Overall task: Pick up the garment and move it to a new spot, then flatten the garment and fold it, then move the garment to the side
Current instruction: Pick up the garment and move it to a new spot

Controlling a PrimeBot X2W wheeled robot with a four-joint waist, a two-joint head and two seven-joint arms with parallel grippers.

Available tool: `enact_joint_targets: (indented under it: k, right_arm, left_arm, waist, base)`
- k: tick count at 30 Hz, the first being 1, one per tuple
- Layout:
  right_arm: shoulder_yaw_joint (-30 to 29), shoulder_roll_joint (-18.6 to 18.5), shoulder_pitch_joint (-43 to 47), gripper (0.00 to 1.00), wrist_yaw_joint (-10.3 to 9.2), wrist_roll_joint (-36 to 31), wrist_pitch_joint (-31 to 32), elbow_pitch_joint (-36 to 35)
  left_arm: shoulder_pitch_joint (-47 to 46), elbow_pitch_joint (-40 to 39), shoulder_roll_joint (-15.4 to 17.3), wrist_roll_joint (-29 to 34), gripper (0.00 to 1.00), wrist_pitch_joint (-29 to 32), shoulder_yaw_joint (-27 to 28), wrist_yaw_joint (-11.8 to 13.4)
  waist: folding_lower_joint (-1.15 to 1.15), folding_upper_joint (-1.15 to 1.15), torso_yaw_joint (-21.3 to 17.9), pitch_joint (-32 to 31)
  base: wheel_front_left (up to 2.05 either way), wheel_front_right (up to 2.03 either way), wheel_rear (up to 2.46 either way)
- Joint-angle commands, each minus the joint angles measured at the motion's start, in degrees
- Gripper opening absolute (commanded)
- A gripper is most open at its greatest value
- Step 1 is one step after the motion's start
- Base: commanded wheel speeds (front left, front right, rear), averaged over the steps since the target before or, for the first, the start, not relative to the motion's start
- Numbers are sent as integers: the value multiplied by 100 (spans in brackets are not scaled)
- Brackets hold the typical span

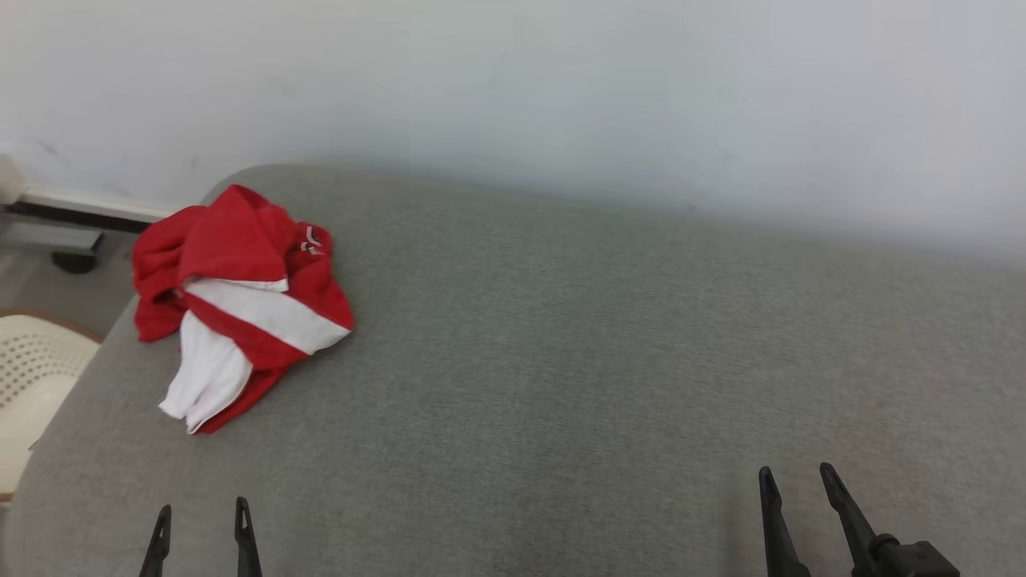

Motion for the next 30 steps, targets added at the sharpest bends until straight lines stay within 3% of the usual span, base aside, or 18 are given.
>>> enact_joint_targets:
  k: [1, 15, 21, 30]
  right_arm:
    - [28, -14, -2, 100, -12, -4, -6, 21]
    - [193, -13, 44, 100, -12, 23, -6, 40]
    - [236, -13, 95, 100, -12, 30, -6, 48]
    - [252, -14, 99, 100, -12, -2, -6, 52]
  left_arm:
    - [-24, 41, 1, -31, 100, -18, 48, 5]
    - [95, 164, 4, -15, 100, -18, 122, -19]
    - [108, 222, 70, -81, 100, -18, 243, -91]
    - [162, 174, -5, -7, 100, -18, 220, -7]
  waist:
    - [0, 0, 343, 15]
    - [0, 0, 974, -97]
    - [0, 0, 1088, -146]
    - [0, 0, 1117, -142]
  base:
    - [0, 0, 0]
    - [0, 0, 0]
    - [0, 0, 0]
    - [0, 0, 0]
